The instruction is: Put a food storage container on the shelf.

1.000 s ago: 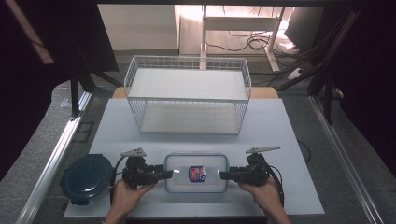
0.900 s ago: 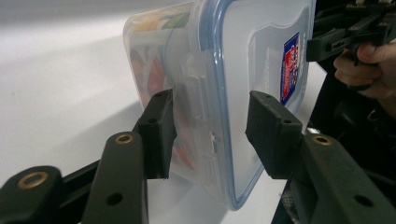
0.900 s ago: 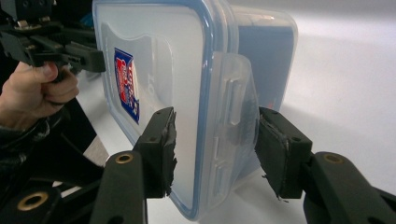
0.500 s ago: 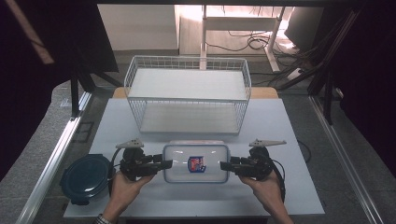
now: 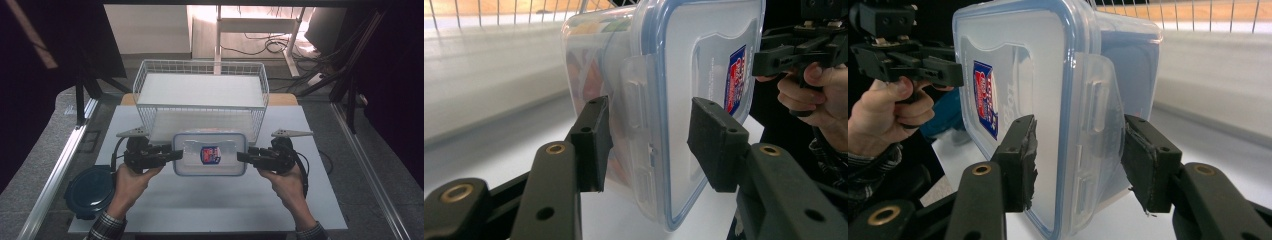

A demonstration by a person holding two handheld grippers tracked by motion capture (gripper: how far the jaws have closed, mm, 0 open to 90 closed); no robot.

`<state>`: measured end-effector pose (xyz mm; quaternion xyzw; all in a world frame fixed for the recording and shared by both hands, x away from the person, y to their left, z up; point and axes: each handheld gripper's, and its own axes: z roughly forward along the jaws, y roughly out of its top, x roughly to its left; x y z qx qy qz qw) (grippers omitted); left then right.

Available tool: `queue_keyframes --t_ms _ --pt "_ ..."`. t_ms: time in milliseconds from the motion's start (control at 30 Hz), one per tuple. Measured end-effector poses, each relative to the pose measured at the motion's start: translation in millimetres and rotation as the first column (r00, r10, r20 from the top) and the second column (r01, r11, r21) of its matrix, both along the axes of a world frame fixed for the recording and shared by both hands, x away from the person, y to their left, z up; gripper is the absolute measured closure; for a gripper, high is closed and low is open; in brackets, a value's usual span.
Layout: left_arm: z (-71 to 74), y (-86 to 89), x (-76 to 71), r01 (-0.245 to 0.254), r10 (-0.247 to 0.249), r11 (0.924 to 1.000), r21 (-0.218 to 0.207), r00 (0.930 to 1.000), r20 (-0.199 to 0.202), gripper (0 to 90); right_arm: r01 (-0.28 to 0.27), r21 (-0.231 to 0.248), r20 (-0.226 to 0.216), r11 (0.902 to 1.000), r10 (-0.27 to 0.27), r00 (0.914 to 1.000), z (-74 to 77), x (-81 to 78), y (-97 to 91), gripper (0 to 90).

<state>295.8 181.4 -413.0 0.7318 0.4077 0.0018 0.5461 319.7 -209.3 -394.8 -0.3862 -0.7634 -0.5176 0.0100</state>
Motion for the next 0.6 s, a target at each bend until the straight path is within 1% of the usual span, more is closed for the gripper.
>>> queue_keyframes --t_ms 67,133,267,367,400,433,600 --pt "2.1 3.0 2.4 -0.002 0.002 0.9999 -0.013 1.0 0.001 52.1 -0.002 0.009 0.008 1.0 0.002 1.0 3.1 2.4 1.4 50.8" --pt "5.1 5.9 5.3 -0.008 0.008 0.9997 -0.022 1.0 0.003 52.1 -0.004 0.017 0.006 0.9998 0.004 1.0 7.2 5.3 3.5 51.1" --pt "15.5 11.9 13.2 -0.022 0.022 0.9991 -0.036 0.9997 0.011 52.1 -0.009 0.015 0.021 0.9999 0.009 0.9997 17.7 14.6 9.4 51.2" --pt "25.3 16.5 22.4 -0.03 0.031 0.9986 -0.043 0.9993 0.02 52.1 -0.01 0.015 0.028 0.9998 0.009 0.9996 27.4 23.3 14.4 51.2" --pt "28.7 17.8 25.8 -0.033 0.034 0.9985 -0.045 0.9992 0.022 52.1 -0.01 0.015 0.036 0.9998 0.01 0.9993 30.7 26.9 15.8 51.2" --pt "32.3 19.1 29.3 -0.032 0.033 0.9985 -0.045 0.9992 0.024 52.1 -0.009 0.016 0.033 0.9998 0.008 0.9994 34.5 30.0 17.4 51.2" --pt "47.2 26.6 47.7 -0.021 0.023 0.9985 -0.05 0.9992 0.033 52.2 -0.007 0.01 0.047 0.9999 0.006 0.9989 52.5 46.4 24.2 51.2"
